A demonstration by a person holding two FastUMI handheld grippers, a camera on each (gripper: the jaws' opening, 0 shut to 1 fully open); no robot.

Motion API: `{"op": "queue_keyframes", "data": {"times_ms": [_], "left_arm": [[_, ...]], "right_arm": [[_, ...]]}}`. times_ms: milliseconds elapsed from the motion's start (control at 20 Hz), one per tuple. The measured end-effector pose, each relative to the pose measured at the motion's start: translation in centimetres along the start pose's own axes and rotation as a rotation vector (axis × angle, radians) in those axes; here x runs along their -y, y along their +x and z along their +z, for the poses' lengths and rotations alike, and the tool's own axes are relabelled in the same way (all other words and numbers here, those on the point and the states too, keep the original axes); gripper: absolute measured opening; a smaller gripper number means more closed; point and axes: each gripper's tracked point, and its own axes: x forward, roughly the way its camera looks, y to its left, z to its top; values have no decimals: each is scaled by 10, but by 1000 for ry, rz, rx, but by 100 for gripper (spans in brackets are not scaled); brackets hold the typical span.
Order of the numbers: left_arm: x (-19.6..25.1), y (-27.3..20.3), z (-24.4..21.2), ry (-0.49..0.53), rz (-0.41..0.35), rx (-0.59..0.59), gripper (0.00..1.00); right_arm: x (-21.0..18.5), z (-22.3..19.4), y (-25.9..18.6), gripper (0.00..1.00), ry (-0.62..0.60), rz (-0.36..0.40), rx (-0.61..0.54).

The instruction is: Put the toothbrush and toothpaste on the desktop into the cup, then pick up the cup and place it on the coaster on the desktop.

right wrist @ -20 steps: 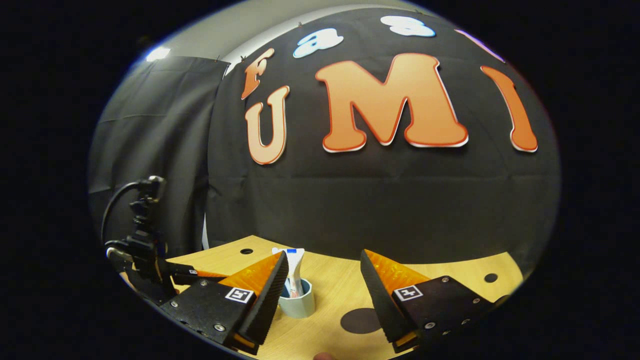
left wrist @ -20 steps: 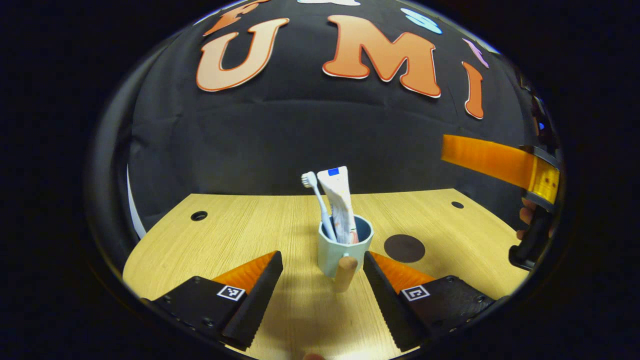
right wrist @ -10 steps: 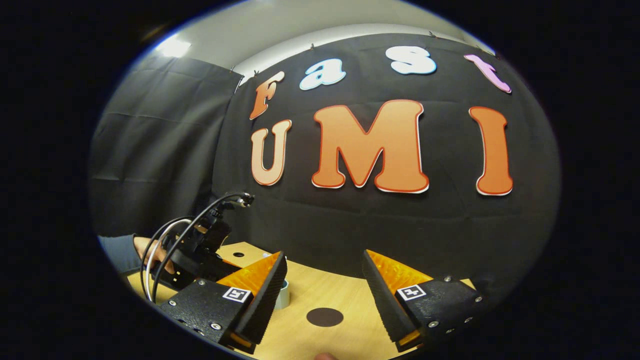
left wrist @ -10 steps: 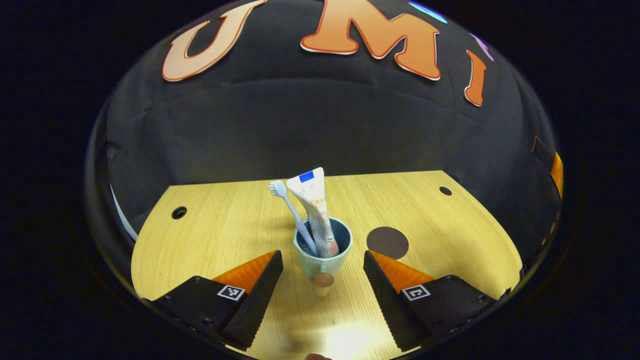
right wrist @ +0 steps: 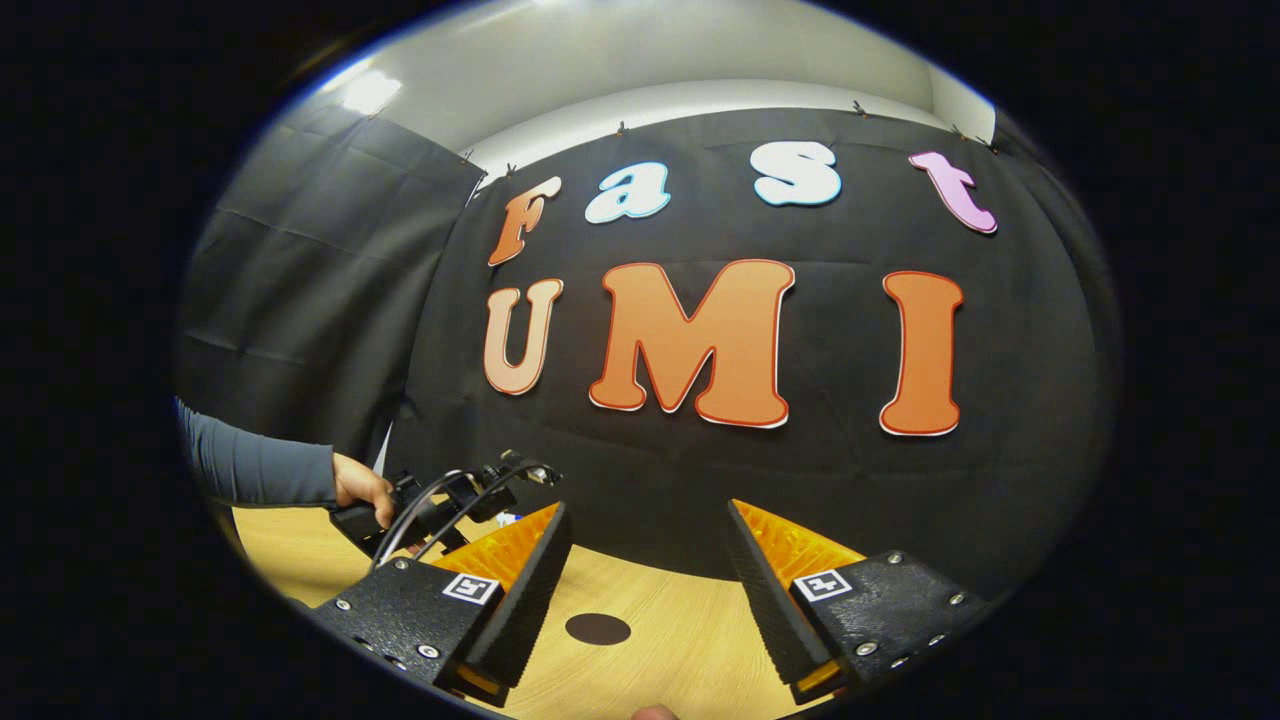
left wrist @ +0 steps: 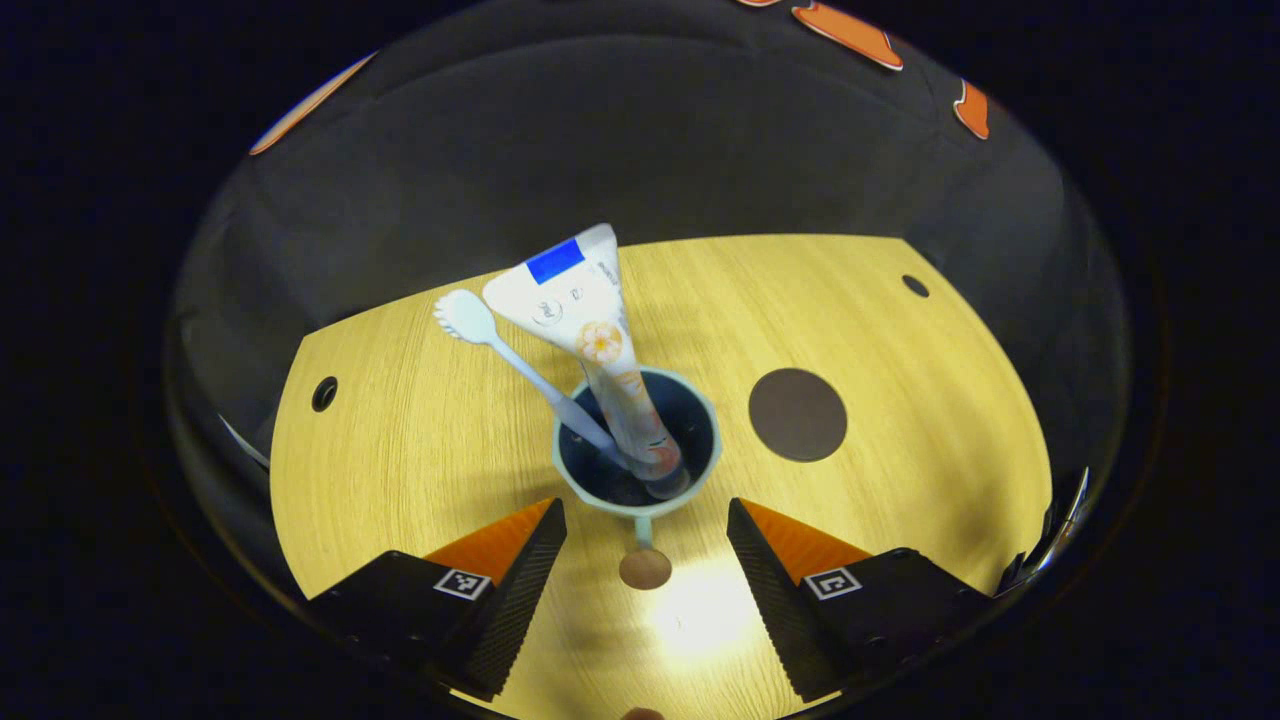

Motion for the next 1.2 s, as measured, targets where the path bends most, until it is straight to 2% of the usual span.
{"op": "queue_keyframes", "data": {"times_ms": [100, 150, 200, 250, 300, 350, 400, 450, 600, 650, 750, 1200], "left_arm": [[3, 8, -2, 13, 18, -43, 98], [4, 10, -3, 15, 23, -65, 98], [10, 12, -4, 10, 28, -79, 97], [13, 15, -2, 1, 28, -90, 84], [14, 15, 2, 2, 37, -104, 84], [16, 14, 7, 4, 46, -108, 76], [16, 10, 0, 6, 51, -119, 80], [18, 12, 3, 4, 54, -124, 70], [23, 12, -2, -15, 48, -145, 59], [26, 10, 0, -30, 50, -145, 53], [35, 11, 4, -44, 52, -147, 31], [41, 13, 5, -91, 54, -86, 25]], "right_arm": [[3, 0, -4, 92, -11, -12, 1], [2, 0, -6, 96, -13, -11, 0], [2, -2, -9, 92, -11, -12, 1], [3, -4, -14, 92, -13, -13, -3], [5, -7, -18, 96, -14, -18, -5], [9, -13, -29, 93, -13, -21, -7], [12, -15, -36, 93, -10, -25, -10], [13, -16, -40, 93, -3, -24, -11], [12, -16, -38, 93, 9, -27, -11], [13, -16, -40, 93, 8, -34, -15], [13, -17, -42, 93, 12, -39, -18], [15, -21, -47, 93, 27, -60, -23]]}}
